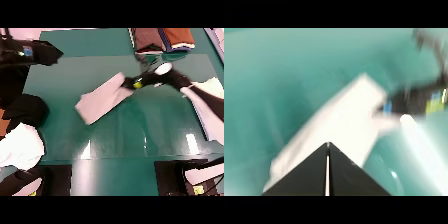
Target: Fold the shirts.
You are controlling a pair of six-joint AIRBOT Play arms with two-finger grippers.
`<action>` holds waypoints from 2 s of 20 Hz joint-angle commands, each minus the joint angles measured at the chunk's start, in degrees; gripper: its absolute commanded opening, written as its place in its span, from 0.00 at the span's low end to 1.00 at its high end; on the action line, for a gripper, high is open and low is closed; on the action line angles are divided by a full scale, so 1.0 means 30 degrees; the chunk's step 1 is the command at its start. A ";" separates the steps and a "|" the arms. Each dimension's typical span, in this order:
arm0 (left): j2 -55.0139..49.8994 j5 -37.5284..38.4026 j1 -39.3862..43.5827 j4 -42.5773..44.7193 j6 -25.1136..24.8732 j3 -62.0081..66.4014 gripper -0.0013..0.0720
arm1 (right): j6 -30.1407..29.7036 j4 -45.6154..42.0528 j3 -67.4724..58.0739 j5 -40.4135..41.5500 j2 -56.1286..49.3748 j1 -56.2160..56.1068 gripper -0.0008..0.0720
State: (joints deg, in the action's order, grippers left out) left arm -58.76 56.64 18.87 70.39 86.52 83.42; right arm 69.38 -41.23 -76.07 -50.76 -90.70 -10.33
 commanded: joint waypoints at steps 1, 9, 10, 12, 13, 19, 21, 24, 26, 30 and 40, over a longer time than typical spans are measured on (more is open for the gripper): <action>-0.0131 -0.1064 0.2106 -0.0117 0.0007 -0.0306 0.05 | -0.0117 -0.1260 -0.0007 -0.0532 0.2710 0.4838 0.03; -0.0255 -0.3271 0.3475 -0.0539 0.0219 -0.0306 0.05 | -0.0138 -0.1319 -0.0007 -0.2018 0.5115 1.6815 0.03; -0.0255 -0.3308 0.3475 -0.0554 0.0226 -0.0306 0.05 | -0.0146 -0.1319 -0.0007 -0.2178 0.5107 1.7507 0.03; -0.0262 -0.3300 0.3475 -0.0561 0.0444 -0.0306 0.05 | -0.0146 -0.1304 -0.0007 -0.2135 0.5115 1.8163 0.03; -0.0262 -0.3293 0.3475 -0.0561 0.0568 -0.0306 0.05 | -0.0146 -0.1311 -0.0007 -0.2127 0.5115 1.8229 0.03; -0.0262 -0.2652 0.3475 -0.0554 0.0554 -0.0306 0.05 | -0.0146 -0.1297 -0.2484 -0.3424 0.5115 1.8119 0.03; -0.0255 -0.2506 0.3475 -0.0561 0.0546 -0.0306 0.05 | -0.0146 -0.1953 -0.4029 -0.4364 0.5129 1.8178 0.03; -0.0262 -0.2149 0.3475 -0.0539 0.0503 -0.0306 0.05 | -0.0058 -0.3752 -0.5486 -0.5763 0.5282 1.8170 0.03; -0.0255 -0.1851 0.3475 -0.0532 0.0488 -0.0306 0.05 | 0.0066 -0.4743 -0.5064 -0.5850 0.5974 1.8170 0.03; -0.0262 -0.1559 0.3475 -0.0532 -0.0044 -0.0313 0.05 | 0.0437 -0.8364 -0.2186 -0.5960 0.8087 1.8309 0.03; -0.0255 -0.0998 0.3475 -0.0474 -0.0539 -0.0313 0.05 | 0.0029 -0.8837 0.5297 -0.6076 1.2014 2.4079 0.03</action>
State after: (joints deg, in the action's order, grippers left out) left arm -59.51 52.90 29.26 68.90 85.21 82.50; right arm 70.39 -67.20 -65.45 -68.84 -57.19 57.25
